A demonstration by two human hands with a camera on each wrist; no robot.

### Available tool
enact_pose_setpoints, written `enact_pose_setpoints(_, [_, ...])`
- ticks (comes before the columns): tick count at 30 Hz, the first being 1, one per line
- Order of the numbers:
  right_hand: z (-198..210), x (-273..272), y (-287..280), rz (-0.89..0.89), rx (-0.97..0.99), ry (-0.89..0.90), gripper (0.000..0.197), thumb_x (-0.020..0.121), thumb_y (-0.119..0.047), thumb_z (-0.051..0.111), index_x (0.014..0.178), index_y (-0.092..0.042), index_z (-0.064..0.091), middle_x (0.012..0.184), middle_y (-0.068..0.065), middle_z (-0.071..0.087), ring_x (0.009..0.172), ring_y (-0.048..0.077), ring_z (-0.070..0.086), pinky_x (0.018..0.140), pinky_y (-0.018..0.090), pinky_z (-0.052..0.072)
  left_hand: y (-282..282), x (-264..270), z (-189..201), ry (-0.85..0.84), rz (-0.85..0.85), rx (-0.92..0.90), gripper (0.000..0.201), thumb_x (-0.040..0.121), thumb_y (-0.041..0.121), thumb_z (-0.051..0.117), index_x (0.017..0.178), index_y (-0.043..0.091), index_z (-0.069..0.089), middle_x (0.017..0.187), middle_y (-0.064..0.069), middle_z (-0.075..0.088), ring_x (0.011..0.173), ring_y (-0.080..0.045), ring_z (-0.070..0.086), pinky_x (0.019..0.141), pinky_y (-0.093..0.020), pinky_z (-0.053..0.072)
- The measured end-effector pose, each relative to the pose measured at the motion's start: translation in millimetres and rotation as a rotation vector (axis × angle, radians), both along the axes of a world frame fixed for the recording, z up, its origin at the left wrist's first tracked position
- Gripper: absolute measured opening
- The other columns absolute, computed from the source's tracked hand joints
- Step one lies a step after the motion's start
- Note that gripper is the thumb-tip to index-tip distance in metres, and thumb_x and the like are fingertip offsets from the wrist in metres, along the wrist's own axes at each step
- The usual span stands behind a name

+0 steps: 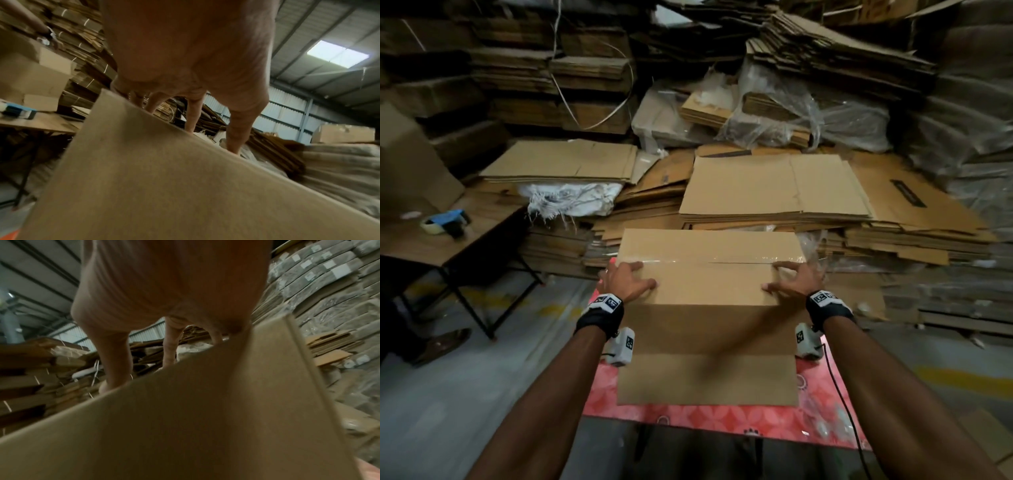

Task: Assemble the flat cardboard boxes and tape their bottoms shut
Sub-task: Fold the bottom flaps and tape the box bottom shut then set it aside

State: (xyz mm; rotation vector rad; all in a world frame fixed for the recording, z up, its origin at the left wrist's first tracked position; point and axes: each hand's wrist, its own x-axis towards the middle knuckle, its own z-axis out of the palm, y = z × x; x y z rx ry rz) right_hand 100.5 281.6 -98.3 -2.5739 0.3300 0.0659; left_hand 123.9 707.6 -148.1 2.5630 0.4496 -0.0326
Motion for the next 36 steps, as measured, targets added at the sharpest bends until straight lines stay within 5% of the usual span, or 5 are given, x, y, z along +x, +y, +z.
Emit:
enact_pose_setpoints(9, [-76.8,-28.3,85.7,0.176,-0.080,-0.002,0.059,0.085,-0.054,0.071,0.140,-0.040,0.056,0.159,0.014,0.030,0.144,0.039,0.024,0.115,0.057,0.027,-68.5,-65.7,-19.6,0.119,-0.018,-0.006,0.065,0.089,0.049,0.065,0.150,0.034,0.048,0.147,-0.021,0.036,0.136,-0.048,0.035,0.107,-0.051,0.041])
enact_pose_setpoints(14, [-103.6,-36.5,130.8,0.221,0.082,0.036,0.083,0.085,-0.072,0.061,0.156,-0.041,0.033,0.171,0.007,-0.004,0.153,0.043,-0.017,0.117,0.070,0.002,-87.7,-72.8,-14.6,0.131,-0.096,-0.028,0.056,0.093,0.026,0.057,0.149,0.022,0.049,0.145,-0.029,0.038,0.130,-0.049,0.042,0.105,-0.046,0.041])
enact_pose_setpoints(24, [-86.4,-17.8,116.2,0.258,-0.098,0.151,0.085,0.083,-0.056,0.048,0.160,-0.034,0.019,0.172,-0.004,-0.009,0.154,0.035,-0.023,0.110,0.082,-0.009,-83.1,-101.7,-51.5,-0.123,0.006,-0.854,0.054,0.092,-0.012,0.046,0.138,0.017,0.049,0.104,-0.015,0.070,0.079,-0.022,0.071,0.066,-0.034,0.061])
enact_pose_setpoints(31, [-111.6,-47.0,175.3,0.471,-0.245,-0.018,0.113,0.076,-0.092,0.033,0.164,-0.028,0.004,0.172,0.003,-0.007,0.158,0.023,-0.010,0.114,0.073,-0.014,-67.8,-105.3,-94.5,-0.012,0.082,-0.821,0.026,0.094,-0.001,0.058,0.112,0.015,0.067,0.110,-0.015,0.074,0.106,-0.033,0.071,0.082,-0.044,0.060])
enact_pose_setpoints(36, [-114.3,-43.8,169.9,0.522,-0.347,-0.003,0.126,0.069,-0.068,0.071,0.164,-0.028,-0.002,0.172,0.005,-0.008,0.158,0.025,-0.006,0.114,0.078,-0.005,-76.4,-104.8,-107.1,-0.069,-0.082,-0.468,0.047,0.080,0.031,0.070,0.122,0.009,0.067,0.101,-0.006,0.076,0.101,-0.025,0.071,0.091,-0.039,0.055])
